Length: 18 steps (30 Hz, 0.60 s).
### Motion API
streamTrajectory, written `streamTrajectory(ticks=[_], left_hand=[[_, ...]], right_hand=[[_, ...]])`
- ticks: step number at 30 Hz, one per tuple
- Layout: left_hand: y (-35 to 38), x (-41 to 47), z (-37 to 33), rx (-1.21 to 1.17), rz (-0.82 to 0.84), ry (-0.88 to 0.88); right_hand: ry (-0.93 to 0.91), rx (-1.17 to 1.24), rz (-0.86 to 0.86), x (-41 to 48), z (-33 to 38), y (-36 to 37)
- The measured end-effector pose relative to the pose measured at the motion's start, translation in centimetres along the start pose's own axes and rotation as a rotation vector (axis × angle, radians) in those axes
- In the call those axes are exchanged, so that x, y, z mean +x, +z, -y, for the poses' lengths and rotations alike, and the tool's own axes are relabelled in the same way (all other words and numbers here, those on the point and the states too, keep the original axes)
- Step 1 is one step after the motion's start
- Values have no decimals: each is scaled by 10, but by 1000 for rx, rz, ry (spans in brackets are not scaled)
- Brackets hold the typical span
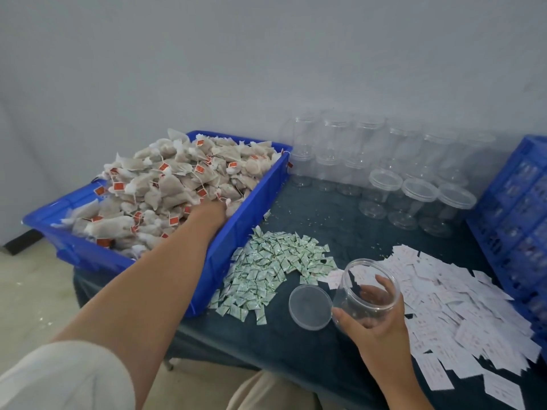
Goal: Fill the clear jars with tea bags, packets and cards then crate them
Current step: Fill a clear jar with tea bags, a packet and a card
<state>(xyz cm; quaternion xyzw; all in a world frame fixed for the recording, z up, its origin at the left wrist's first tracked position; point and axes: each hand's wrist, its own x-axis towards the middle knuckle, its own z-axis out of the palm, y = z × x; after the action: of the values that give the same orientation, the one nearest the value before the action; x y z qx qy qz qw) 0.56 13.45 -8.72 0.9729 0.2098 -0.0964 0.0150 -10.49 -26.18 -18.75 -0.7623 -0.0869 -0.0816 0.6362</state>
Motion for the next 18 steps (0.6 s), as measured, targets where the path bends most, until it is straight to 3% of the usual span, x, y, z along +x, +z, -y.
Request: streamTrajectory(ticks=[5, 10, 12, 15, 18], left_hand=[[-1, -4, 9, -224, -75, -21], [-29, -27, 11, -955, -398, -77], [-39, -42, 2, -1151, -441, -31], [-49, -52, -8, -1204, -481, 16], [-60, -51, -11, -1176, -625, 26]], right_hand=[[-3, 7, -5, 0, 2, 1], [-18, -3, -21, 0, 5, 3], [-22, 3, -25, 0, 6, 3], [-30, -12, -32, -1, 7, 4], [-25, -29, -26, 0, 6, 3]])
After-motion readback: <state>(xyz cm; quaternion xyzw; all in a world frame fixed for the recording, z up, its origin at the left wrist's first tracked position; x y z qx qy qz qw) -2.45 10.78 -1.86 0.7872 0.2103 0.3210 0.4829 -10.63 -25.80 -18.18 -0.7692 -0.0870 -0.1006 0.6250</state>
